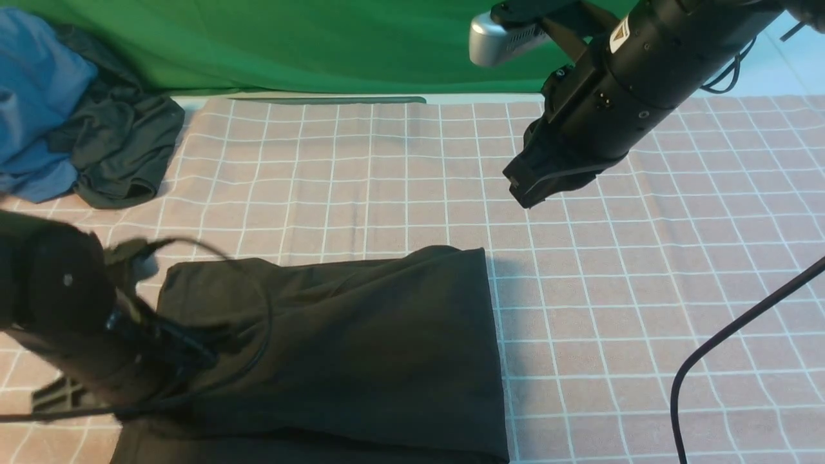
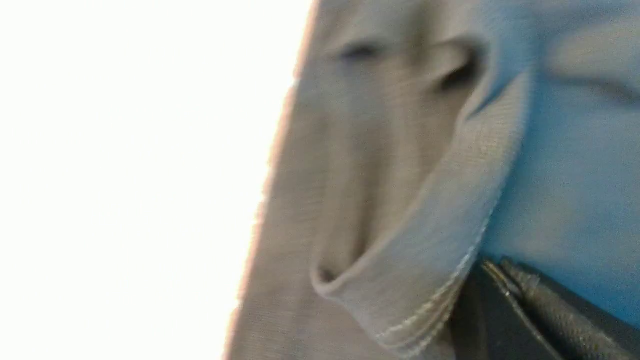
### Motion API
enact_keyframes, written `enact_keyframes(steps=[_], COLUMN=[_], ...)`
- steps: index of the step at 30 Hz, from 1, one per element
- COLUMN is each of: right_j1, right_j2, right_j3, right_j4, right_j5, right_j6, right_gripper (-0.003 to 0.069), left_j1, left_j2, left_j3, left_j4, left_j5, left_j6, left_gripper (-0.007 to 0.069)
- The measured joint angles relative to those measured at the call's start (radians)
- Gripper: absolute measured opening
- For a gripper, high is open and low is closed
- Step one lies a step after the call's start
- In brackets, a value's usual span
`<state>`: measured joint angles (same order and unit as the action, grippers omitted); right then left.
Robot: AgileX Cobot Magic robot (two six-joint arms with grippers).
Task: Fold a long-sleeved shirt over a pink coffee tablecloth.
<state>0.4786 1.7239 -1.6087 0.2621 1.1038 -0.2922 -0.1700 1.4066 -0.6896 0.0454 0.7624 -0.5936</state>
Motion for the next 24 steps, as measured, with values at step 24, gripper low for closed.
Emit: enact_keyframes(steps=[24], right_j1=[0.0], right_j2=[0.0], right_j3=[0.0], right_j4=[0.021], right_j5=[-0.04], right_j6=[-0.009], right_gripper=[0.0038], left_j1=[0.101], left_j2=[-0.003], left_j3=[-0.222], left_j4=[-0.354], left_j5=[-0.004], left_j6=[0.297], left_gripper=[0.0013])
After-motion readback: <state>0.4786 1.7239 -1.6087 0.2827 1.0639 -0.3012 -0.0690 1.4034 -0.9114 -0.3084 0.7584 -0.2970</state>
